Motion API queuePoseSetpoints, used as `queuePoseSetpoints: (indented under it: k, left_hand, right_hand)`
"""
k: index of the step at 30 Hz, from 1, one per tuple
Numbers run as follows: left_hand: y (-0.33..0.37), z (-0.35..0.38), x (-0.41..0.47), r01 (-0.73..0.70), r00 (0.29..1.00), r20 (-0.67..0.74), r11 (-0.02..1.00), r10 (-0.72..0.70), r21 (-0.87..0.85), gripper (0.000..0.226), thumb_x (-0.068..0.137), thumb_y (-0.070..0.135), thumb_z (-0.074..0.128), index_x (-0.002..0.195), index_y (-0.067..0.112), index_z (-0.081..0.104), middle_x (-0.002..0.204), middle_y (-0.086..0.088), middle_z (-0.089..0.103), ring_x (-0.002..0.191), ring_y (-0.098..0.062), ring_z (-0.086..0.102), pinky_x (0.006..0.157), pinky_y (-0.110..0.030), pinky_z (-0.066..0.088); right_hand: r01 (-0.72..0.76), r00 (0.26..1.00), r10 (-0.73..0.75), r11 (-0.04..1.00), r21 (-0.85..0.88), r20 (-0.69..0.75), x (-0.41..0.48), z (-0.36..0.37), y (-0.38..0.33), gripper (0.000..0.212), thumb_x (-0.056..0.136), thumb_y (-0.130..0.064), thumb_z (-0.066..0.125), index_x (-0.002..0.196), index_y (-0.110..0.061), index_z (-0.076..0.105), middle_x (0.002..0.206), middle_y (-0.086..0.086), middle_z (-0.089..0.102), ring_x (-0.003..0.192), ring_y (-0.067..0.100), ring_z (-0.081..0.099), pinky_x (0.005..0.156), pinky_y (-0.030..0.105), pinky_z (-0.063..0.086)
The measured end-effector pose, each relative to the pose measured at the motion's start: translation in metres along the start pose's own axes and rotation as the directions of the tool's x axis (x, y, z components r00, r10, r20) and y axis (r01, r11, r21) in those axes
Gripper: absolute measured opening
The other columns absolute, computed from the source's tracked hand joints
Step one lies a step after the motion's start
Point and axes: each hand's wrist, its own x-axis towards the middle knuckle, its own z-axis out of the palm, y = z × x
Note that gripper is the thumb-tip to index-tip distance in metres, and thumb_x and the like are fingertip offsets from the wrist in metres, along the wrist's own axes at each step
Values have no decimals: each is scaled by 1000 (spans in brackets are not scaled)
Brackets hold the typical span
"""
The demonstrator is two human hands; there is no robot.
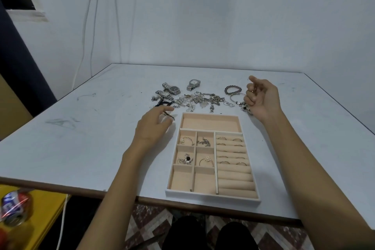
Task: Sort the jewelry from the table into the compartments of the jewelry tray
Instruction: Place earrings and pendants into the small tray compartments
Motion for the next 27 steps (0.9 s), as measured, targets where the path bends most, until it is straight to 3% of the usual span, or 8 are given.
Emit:
queuePoseSetpoints:
  k: [4, 6, 10, 13, 18, 22, 24, 27]
  left_hand:
    - [26, 13, 23, -95, 995, 9, 995, 95, 0, 33, 81, 31, 52, 112, 27, 64, 116, 9, 63, 110, -16, 57, 93, -44, 49]
    - [40, 25, 39, -143, 989, 43, 989, 142, 29, 25, 88, 22, 56, 112, 24, 65, 113, 7, 65, 104, -16, 59, 92, -42, 49]
    - [72, 53, 63, -222, 965, 194, 947, 178, 234, 25, 90, 23, 54, 112, 27, 65, 111, 8, 67, 103, -16, 60, 93, -36, 46]
    - [83, 74, 74, -236, 951, 278, 896, 133, 376, 28, 89, 24, 51, 114, 29, 64, 115, 6, 67, 110, -18, 58, 96, -38, 44]
    - [87, 97, 83, -253, 948, 298, 842, 116, 477, 31, 88, 21, 51, 116, 28, 63, 118, 1, 66, 112, -23, 57, 91, -36, 40]
    - [84, 106, 88, -263, 946, 298, 839, 127, 476, 32, 90, 21, 52, 120, 27, 62, 121, 0, 64, 115, -23, 55, 97, -38, 41]
    - [84, 109, 88, -279, 943, 293, 848, 155, 450, 30, 91, 25, 53, 120, 26, 62, 122, 0, 64, 116, -22, 55, 95, -39, 44]
    - [80, 109, 88, -250, 957, 221, 922, 189, 295, 23, 91, 26, 58, 112, 23, 66, 114, -2, 67, 108, -22, 58, 87, -37, 48]
  right_hand:
    - [17, 999, -26, 982, -186, -45, 0, 3, 4, 25, 94, -27, 55, 72, -15, 54, 55, -3, 52, 33, 8, 33, 35, 18, 21]
    - [49, 988, -114, 872, -487, -104, -1, 2, 8, 29, 91, -31, 61, 68, -16, 55, 55, -2, 47, 37, 9, 34, 35, 16, 24]
    - [135, 961, -262, 179, -975, 85, -1, -4, 19, 14, 82, -36, 68, 81, -22, 72, 75, -4, 63, 68, 13, 53, 59, 25, 39]
    - [119, 965, -228, -70, -990, 132, -4, -3, 24, 14, 82, -35, 69, 93, -27, 73, 89, -15, 56, 83, 9, 50, 69, 26, 33]
    - [92, 950, -283, -164, -982, 136, -3, -2, 27, 14, 82, -32, 68, 88, -21, 75, 95, -3, 66, 93, 19, 57, 70, 29, 38]
    - [118, 927, -313, -285, -951, 208, -5, 3, 29, 23, 84, -27, 59, 81, -8, 72, 74, 9, 66, 76, 27, 60, 61, 31, 42]
    - [141, 930, -312, -184, -973, 194, -5, 5, 27, 24, 86, -27, 57, 80, -9, 72, 65, 5, 61, 65, 21, 54, 56, 29, 36]
    - [223, 953, -247, 180, -958, 175, -2, 8, 22, 26, 87, -30, 63, 82, -6, 74, 63, 10, 55, 56, 14, 41, 57, 29, 31]
